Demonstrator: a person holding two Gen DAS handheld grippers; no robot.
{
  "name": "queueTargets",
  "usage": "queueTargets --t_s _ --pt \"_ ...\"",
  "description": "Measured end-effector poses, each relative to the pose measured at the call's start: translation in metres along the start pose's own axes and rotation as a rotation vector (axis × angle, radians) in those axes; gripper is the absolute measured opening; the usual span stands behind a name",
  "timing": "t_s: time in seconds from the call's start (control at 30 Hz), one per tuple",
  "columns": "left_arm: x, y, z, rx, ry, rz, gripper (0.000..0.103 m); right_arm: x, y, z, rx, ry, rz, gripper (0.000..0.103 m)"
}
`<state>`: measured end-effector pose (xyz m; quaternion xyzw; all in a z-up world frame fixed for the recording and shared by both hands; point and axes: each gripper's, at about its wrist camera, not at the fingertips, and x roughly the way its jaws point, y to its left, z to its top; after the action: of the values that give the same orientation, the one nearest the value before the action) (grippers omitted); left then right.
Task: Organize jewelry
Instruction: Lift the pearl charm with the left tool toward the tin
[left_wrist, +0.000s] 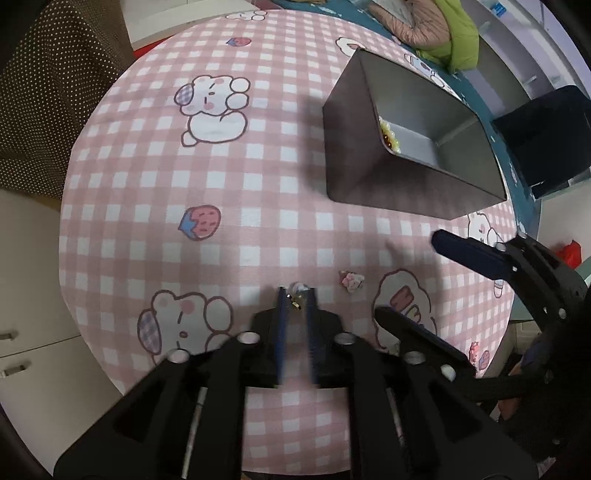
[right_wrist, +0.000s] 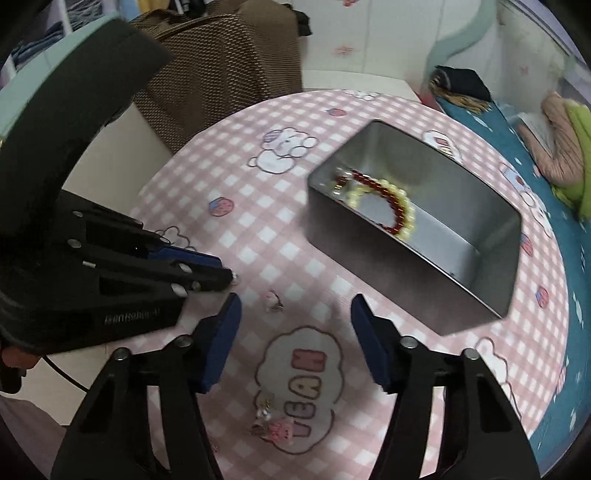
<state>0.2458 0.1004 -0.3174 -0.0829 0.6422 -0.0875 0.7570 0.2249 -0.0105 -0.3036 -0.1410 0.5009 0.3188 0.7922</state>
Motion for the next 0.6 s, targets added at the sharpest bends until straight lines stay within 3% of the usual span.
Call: queueTargets --t_s 0.1,0.27,0.43,0.6 --pt "0.003 -0.002 -0.002 0.019 -0.005 0.017 0.027 0.010 0.005 -0.001 -0.039 0.007 0.007 0.043" --pt "0.006 -0.001 0.000 0.058 -0.002 0.017 0.027 0.024 0.007 -0.006 -0.056 0.030 0.025 0.033" --pt "0.008 -0.005 0.005 0.094 -0.004 0.021 0.027 0.026 0.008 -0.010 -0.073 0.023 0.008 0.010" --pt "0.012 -0.014 0.005 0.160 0.000 0.060 0.011 0.022 -0.003 -0.013 -0.010 0.032 0.012 0.003"
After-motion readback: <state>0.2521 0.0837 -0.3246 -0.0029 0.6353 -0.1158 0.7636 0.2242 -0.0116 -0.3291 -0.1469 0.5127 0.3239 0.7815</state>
